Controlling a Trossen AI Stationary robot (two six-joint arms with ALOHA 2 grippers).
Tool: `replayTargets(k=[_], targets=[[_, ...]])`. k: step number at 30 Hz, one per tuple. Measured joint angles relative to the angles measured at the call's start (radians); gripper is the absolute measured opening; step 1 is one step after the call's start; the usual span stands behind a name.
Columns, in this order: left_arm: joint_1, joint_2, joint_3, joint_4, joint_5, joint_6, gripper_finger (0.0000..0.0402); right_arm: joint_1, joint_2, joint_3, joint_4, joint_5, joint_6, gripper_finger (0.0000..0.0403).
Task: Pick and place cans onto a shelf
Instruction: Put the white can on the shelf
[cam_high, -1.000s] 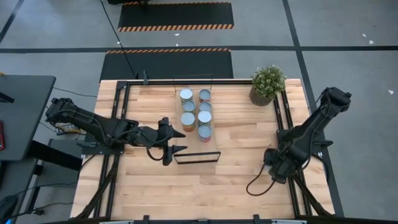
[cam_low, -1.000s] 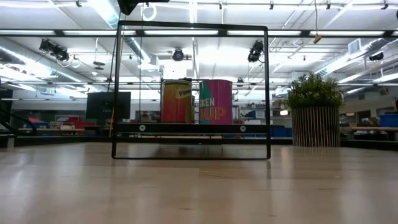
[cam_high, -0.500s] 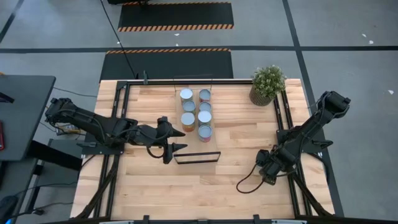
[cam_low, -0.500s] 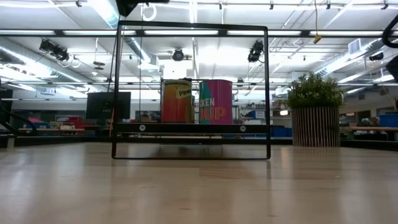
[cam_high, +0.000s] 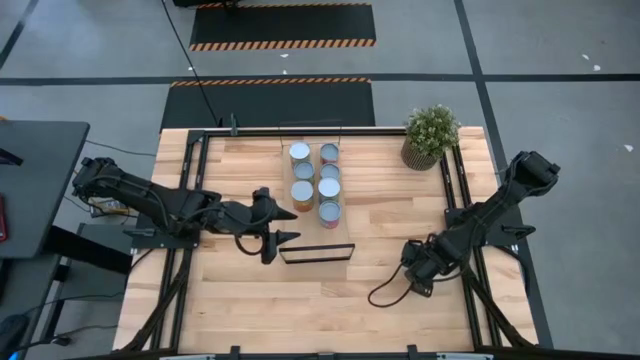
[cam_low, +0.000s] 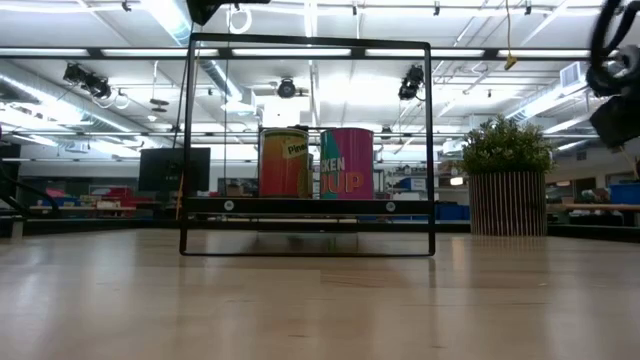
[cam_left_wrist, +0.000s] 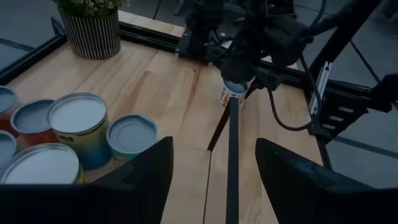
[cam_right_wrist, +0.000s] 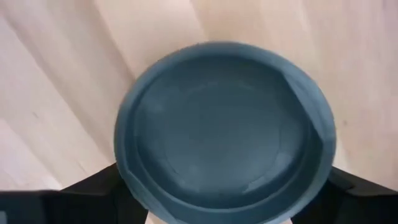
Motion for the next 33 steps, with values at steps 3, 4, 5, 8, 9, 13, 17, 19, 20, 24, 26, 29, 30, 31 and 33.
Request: replayTargets(k=[3,4,5,8,9,13,17,19,20,24,26,29,30,31,33], targets=[[0.001,0.000,0.000,0.000,0.000,0.000,0.0233,-0.029,0.000,0.000,-0.001,0.002,-0.008,0.0297],[0.001,0.000,0.000,0.000,0.000,0.000,0.0233,-0.038,0.000,0.000,0.000,0.007,-0.017,0.0298],[0.001,0.000,0.000,0.000,0.000,0.000,0.0233,-0.046,0.000,0.000,0.002,0.007,-0.027,0.0299],[0.001,0.000,0.000,0.000,0.000,0.000,0.0233,-0.079,0.000,0.000,0.018,-0.002,-0.064,0.0310],[0.001,0.000,0.000,0.000,0.000,0.000,0.0233,-0.091,0.000,0.000,0.018,-0.010,-0.081,0.0315],[0.001,0.000,0.000,0.000,0.000,-0.006,0.0233,-0.145,0.000,0.000,0.029,-0.051,-0.161,0.0341],[0.001,0.002,0.000,0.001,0.000,-0.026,0.0233,-0.191,0.000,0.000,0.034,-0.068,-0.193,0.0364],[0.001,0.002,0.000,0.001,0.000,-0.027,0.0233,-0.210,-0.001,0.000,0.045,-0.058,-0.216,0.0369],[0.001,0.002,0.000,0.001,0.000,-0.027,0.0233,-0.220,-0.001,0.000,0.049,-0.050,-0.233,0.0369],[0.001,0.002,0.000,0.001,0.000,-0.027,0.0233,-0.260,-0.001,0.000,0.065,-0.013,-0.276,0.0360],[0.001,0.002,0.000,0.000,-0.001,-0.026,0.0233,-0.277,-0.001,0.000,0.069,-0.010,-0.281,0.0351],[0.001,0.002,0.000,0.000,-0.003,-0.027,0.0233,-0.298,-0.001,0.000,0.074,-0.007,-0.281,0.0334],[0.001,0.002,0.000,0.000,-0.008,-0.027,0.0233,-0.303,-0.001,0.000,0.077,-0.001,-0.282,0.0329],[0.001,0.002,0.000,0.000,-0.012,-0.027,0.0233,-0.308,-0.001,0.000,0.079,0.003,-0.288,0.0324],[0.001,0.002,0.000,0.000,-0.015,-0.027,0.0233,-0.316,-0.001,0.000,0.082,0.010,-0.305,0.0314]])
